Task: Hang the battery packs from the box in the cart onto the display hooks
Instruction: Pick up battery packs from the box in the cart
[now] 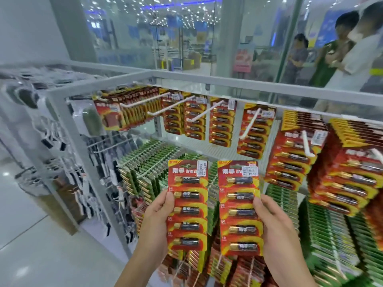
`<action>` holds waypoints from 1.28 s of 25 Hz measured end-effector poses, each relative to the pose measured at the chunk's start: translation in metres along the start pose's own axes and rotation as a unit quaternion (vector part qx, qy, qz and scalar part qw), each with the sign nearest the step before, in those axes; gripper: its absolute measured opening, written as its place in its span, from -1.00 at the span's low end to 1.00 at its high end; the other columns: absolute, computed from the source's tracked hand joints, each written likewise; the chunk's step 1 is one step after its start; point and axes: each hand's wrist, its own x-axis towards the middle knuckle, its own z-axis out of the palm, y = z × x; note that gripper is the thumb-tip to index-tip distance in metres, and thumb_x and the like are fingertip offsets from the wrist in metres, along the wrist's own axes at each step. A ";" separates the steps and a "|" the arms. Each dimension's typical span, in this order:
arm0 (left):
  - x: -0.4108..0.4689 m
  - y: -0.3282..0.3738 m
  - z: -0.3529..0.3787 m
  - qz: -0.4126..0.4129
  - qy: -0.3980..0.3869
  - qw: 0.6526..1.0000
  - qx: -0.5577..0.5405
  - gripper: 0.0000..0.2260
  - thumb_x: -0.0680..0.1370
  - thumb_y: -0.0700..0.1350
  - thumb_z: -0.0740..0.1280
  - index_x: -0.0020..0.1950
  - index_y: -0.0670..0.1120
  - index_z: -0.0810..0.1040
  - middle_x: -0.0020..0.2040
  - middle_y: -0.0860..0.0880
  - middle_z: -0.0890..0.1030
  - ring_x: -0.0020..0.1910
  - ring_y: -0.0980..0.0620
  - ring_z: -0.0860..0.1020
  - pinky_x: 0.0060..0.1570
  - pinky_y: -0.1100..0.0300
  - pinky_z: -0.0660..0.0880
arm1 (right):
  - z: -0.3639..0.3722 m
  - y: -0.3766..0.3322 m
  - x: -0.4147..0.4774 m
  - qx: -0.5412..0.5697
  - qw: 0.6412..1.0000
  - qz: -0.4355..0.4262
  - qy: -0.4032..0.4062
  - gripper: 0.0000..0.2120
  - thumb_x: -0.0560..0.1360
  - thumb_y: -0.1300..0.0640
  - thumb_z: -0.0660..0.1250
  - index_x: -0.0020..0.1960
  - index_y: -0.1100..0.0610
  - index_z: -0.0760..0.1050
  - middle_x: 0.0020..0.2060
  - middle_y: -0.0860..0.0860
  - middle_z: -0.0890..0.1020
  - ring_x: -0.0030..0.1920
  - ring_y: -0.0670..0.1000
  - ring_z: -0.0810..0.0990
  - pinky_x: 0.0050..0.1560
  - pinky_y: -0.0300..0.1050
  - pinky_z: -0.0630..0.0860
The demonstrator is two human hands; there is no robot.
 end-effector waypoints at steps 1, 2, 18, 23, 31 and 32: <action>0.005 0.004 -0.004 0.001 -0.002 1.000 -0.005 -0.64 0.59 0.02 0.27 0.27 -0.15 0.63 0.10 -0.28 0.71 -0.06 -0.29 0.72 -0.19 -0.09 0.68 | 0.004 0.001 0.005 0.003 1.000 0.007 -0.004 -0.65 0.45 -0.01 0.44 0.19 0.08 0.64 0.06 0.11 0.75 0.06 0.19 0.74 0.20 0.26 0.58; 0.011 0.008 -0.009 0.001 -0.001 1.000 -0.009 -0.64 0.59 0.02 0.27 0.28 -0.14 0.63 0.11 -0.28 0.71 -0.05 -0.30 0.72 -0.15 -0.10 0.67 | 0.010 0.000 0.006 0.004 1.000 0.012 -0.011 -0.69 0.47 0.03 0.41 0.17 0.10 0.64 0.02 0.14 0.75 -0.01 0.21 0.75 0.15 0.26 0.59; 0.108 0.107 -0.080 0.050 -0.112 0.992 0.012 -0.66 0.61 0.06 0.29 0.25 -0.09 0.67 0.10 -0.27 0.71 -0.07 -0.27 0.69 -0.02 -0.13 0.56 | 0.115 0.038 0.005 0.051 0.989 -0.016 0.140 -0.74 0.52 0.16 0.39 0.20 0.14 0.62 -0.04 0.14 0.77 -0.03 0.22 0.75 0.02 0.16 0.59; 0.123 0.114 -0.081 0.037 -0.139 0.990 0.015 -0.66 0.65 0.03 0.24 0.26 -0.12 0.66 0.06 -0.26 0.72 -0.13 -0.26 0.70 -0.14 -0.07 0.61 | 0.126 0.038 -0.001 0.042 0.984 -0.025 0.171 -0.79 0.44 0.10 0.44 0.06 0.09 0.69 -0.01 0.13 0.76 0.14 0.25 0.68 0.29 0.33 0.50; 0.149 0.113 -0.062 0.024 -0.120 0.990 0.067 -0.72 0.72 -0.02 0.20 0.15 -0.08 0.68 0.00 -0.18 0.76 -0.13 -0.20 0.75 -0.15 -0.11 0.70 | 0.133 0.029 -0.007 0.040 0.985 -0.049 0.162 -0.81 0.42 0.10 0.42 -0.02 0.10 0.74 0.04 0.21 0.74 0.09 0.29 0.71 0.27 0.35 0.52; 0.156 0.113 -0.057 0.025 -0.119 0.989 0.078 -0.72 0.72 -0.01 0.19 0.15 -0.06 0.68 0.00 -0.16 0.76 -0.09 -0.19 0.75 -0.11 -0.11 0.69 | 0.134 0.027 -0.008 0.041 0.985 -0.054 0.158 -0.82 0.42 0.09 0.43 -0.04 0.10 0.74 0.04 0.21 0.74 0.08 0.29 0.71 0.27 0.35 0.53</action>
